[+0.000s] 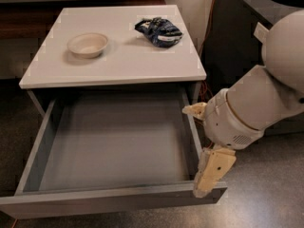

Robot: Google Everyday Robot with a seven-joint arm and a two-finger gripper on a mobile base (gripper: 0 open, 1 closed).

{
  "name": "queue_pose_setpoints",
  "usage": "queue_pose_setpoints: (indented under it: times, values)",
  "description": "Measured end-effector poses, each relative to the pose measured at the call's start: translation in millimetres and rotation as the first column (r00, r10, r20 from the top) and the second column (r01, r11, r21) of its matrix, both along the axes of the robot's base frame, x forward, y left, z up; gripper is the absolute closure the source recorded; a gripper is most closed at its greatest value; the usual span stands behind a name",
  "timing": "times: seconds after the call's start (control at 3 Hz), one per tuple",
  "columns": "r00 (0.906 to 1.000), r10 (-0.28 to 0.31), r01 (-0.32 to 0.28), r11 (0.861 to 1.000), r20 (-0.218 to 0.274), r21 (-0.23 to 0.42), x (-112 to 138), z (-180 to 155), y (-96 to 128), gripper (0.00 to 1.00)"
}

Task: Close top drawer

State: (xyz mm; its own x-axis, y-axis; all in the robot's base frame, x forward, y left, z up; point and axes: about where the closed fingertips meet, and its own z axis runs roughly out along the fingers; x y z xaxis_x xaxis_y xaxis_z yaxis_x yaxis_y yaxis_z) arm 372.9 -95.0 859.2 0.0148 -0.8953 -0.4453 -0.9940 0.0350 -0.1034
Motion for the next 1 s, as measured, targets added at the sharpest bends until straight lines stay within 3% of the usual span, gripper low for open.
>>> queue_pose_setpoints:
  times: [0.33,0.67,1.0]
  values:
    - [0.9990,0.044,-0.043,0.998,0.011,-0.038,-14.6,-59.5,34.0,0.00]
    - [0.9990,0.044,-0.043,0.998,0.011,-0.038,-14.6,-59.5,34.0,0.00]
    - [0.9983,0.057,-0.058,0.997,-0.012,-0.043,-23.1,-73.6,46.3,0.16]
